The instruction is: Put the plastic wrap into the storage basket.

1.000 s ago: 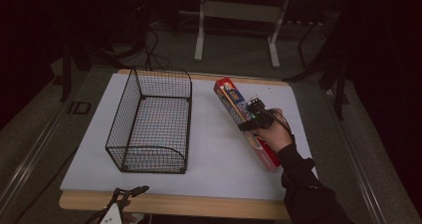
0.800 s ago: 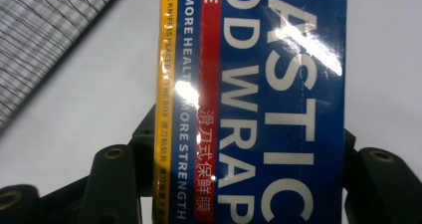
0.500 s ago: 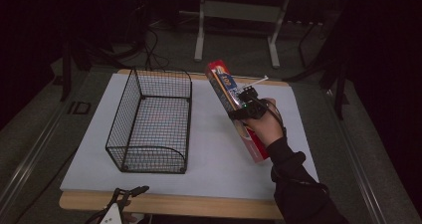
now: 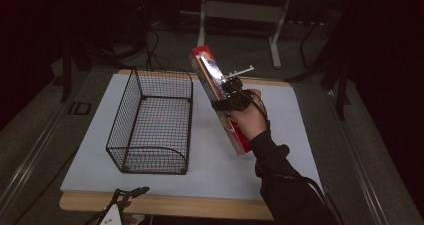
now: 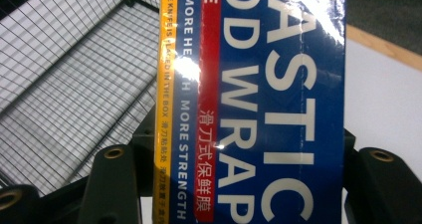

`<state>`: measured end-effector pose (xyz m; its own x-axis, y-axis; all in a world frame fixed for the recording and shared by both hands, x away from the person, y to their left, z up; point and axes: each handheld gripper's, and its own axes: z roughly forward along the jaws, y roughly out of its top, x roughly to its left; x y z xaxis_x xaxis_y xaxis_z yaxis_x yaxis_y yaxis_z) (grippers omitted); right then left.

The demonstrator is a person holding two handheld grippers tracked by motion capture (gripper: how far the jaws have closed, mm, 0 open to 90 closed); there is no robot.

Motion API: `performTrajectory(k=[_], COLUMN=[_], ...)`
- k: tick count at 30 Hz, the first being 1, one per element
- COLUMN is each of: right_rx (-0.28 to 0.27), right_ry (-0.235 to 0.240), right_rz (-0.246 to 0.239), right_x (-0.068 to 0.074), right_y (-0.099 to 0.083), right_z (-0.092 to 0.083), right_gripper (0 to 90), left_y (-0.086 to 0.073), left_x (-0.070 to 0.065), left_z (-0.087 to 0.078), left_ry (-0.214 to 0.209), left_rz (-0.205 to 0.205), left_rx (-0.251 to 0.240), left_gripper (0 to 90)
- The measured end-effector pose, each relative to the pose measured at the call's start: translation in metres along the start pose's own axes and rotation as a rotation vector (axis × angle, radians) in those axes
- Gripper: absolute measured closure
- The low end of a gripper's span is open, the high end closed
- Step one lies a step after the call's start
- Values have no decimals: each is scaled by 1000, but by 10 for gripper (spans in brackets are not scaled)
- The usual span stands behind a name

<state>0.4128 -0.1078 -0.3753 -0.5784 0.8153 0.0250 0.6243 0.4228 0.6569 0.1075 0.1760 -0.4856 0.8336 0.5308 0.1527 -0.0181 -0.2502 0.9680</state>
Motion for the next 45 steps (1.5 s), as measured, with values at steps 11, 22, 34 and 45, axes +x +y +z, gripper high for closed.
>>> performTrajectory(k=[11,22,34,45], right_rx=[-63,-113,-161,-164], right_ry=[11,13,46,99], right_rz=[30,34,38,49], right_x=[27,49,81,118], right_y=[29,54,77,84], right_z=[-6,-5,7,43], right_gripper=[398,398,398,397], left_y=[0,1,2,2], left_x=[0,-1,-2,-2], left_z=[0,-1,-2,-4], left_ry=[0,-2,-4,-4], left_rz=[5,3,5,5], left_rx=[2,2,-9,-14], left_gripper=[1,1,1,1])
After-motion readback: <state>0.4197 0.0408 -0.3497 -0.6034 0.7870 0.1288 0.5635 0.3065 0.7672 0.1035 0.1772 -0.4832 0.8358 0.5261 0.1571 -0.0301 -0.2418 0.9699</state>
